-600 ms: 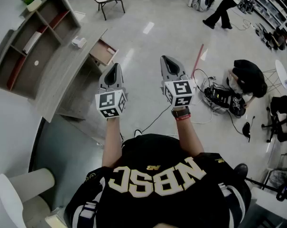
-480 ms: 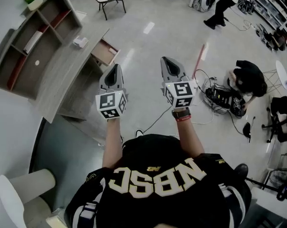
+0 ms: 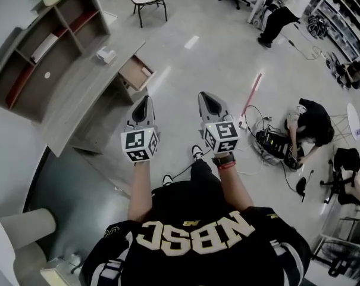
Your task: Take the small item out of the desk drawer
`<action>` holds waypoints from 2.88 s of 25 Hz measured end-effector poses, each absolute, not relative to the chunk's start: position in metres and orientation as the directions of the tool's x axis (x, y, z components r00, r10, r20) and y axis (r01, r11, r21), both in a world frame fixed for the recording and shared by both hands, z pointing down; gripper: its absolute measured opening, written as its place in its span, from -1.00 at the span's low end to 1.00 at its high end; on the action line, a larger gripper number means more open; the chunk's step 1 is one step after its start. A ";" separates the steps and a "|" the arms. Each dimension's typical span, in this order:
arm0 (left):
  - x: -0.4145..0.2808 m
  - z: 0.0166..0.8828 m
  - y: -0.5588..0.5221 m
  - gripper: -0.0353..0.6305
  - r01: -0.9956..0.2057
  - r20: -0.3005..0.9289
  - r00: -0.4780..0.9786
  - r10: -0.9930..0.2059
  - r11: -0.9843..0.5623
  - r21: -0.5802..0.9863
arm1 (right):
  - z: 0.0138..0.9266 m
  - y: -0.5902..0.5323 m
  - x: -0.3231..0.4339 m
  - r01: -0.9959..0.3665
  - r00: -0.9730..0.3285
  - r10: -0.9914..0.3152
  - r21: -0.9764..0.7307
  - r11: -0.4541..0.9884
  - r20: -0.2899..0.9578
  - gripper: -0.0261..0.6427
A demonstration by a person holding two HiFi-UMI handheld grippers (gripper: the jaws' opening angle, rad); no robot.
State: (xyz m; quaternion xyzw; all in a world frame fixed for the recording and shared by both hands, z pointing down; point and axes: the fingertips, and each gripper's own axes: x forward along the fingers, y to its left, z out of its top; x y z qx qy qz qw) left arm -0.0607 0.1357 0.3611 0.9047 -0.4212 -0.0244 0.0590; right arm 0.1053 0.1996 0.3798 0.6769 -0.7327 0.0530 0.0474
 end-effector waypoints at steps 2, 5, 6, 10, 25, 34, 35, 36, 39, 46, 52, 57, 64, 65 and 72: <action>-0.055 0.365 0.118 -0.85 -0.789 0.013 0.608 -0.794 -0.602 0.123 | 0.385 0.174 0.111 -0.991 -0.137 -0.980 -0.022 0.135 0.143 -0.89; -0.043 0.370 0.086 -0.85 -0.836 0.021 0.540 -0.841 -0.534 0.125 | 0.391 0.133 0.118 -0.971 -0.238 -0.960 -0.036 0.235 0.147 -0.89; -0.036 0.370 0.077 -0.85 -0.847 0.020 0.524 -0.852 -0.518 0.122 | 0.391 0.122 0.122 -0.964 -0.268 -0.953 -0.040 0.265 0.144 -0.89; 0.001 0.360 0.055 -0.85 -0.877 0.008 0.472 -0.881 -0.469 0.100 | 0.380 0.082 0.149 -0.938 -0.347 -0.929 -0.039 0.345 0.127 -0.89; -0.039 0.393 0.004 -0.85 -0.973 0.091 0.214 -0.973 -0.204 0.103 | 0.430 -0.020 0.095 -0.820 -0.572 -0.791 -0.137 0.556 0.218 -0.89; -0.091 0.401 -0.101 -0.85 -0.964 0.073 0.233 -0.970 -0.221 0.151 | 0.430 -0.120 0.039 -0.813 -0.579 -0.778 -0.101 0.574 0.241 -0.89; -0.095 0.401 -0.112 -0.85 -0.959 0.066 0.247 -0.967 -0.235 0.160 | 0.431 -0.132 0.035 -0.817 -0.573 -0.782 -0.100 0.568 0.243 -0.89; -0.098 0.402 -0.121 -0.85 -0.953 0.056 0.263 -0.963 -0.251 0.169 | 0.433 -0.142 0.031 -0.821 -0.567 -0.786 -0.100 0.562 0.245 -0.89; -0.102 0.410 -0.140 -0.85 -0.933 0.041 0.323 -0.946 -0.311 0.179 | 0.441 -0.165 0.023 -0.837 -0.545 -0.800 -0.104 0.538 0.248 -0.89; -0.092 0.475 -0.188 -0.85 -0.912 0.171 0.379 -0.910 -0.336 0.235 | 0.483 -0.205 0.020 -0.861 -0.505 -0.801 -0.127 0.492 0.321 -0.89; -0.065 0.544 -0.233 -0.84 -0.903 0.324 0.404 -0.855 -0.318 0.289 | 0.530 -0.242 0.033 -0.860 -0.508 -0.764 -0.183 0.476 0.398 -0.89; -0.039 0.609 -0.275 -0.84 -0.896 0.437 0.414 -0.798 -0.274 0.349 | 0.567 -0.284 0.050 -0.857 -0.513 -0.730 -0.223 0.465 0.451 -0.89; -0.012 0.688 -0.304 -0.84 -0.903 0.575 0.409 -0.709 -0.223 0.367 | 0.615 -0.305 0.066 -0.855 -0.517 -0.677 -0.278 0.438 0.524 -0.89; -0.010 0.698 -0.309 -0.84 -0.905 0.587 0.406 -0.700 -0.216 0.368 | 0.622 -0.309 0.067 -0.855 -0.517 -0.671 -0.284 0.434 0.531 -0.89; -0.005 0.765 -0.325 -0.77 -0.910 0.664 0.396 -0.634 -0.175 0.376 | 0.663 -0.329 0.074 -0.858 -0.511 -0.634 -0.300 0.417 0.580 -0.89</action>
